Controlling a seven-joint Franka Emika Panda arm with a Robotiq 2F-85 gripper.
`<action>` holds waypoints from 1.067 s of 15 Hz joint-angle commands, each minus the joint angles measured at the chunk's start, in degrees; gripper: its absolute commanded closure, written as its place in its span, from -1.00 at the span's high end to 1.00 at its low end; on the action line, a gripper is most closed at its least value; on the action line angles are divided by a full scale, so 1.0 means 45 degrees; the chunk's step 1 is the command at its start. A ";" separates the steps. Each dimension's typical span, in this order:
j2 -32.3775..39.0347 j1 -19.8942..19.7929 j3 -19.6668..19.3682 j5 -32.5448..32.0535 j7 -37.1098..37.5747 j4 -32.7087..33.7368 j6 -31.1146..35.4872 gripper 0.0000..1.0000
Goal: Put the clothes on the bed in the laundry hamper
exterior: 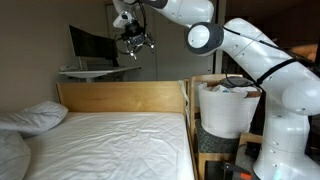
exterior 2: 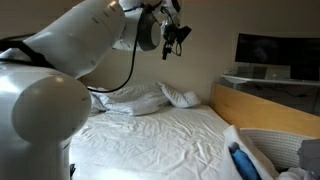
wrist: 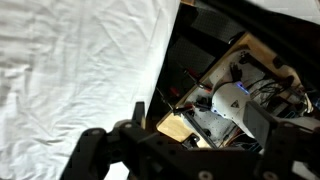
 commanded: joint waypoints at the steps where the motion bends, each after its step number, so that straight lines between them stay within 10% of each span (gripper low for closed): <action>1: 0.0164 0.0213 0.0312 0.0159 -0.1813 -0.0170 -0.0249 1.00; 16: 0.0815 0.1190 0.1224 0.1210 -0.3990 0.0058 0.0850 1.00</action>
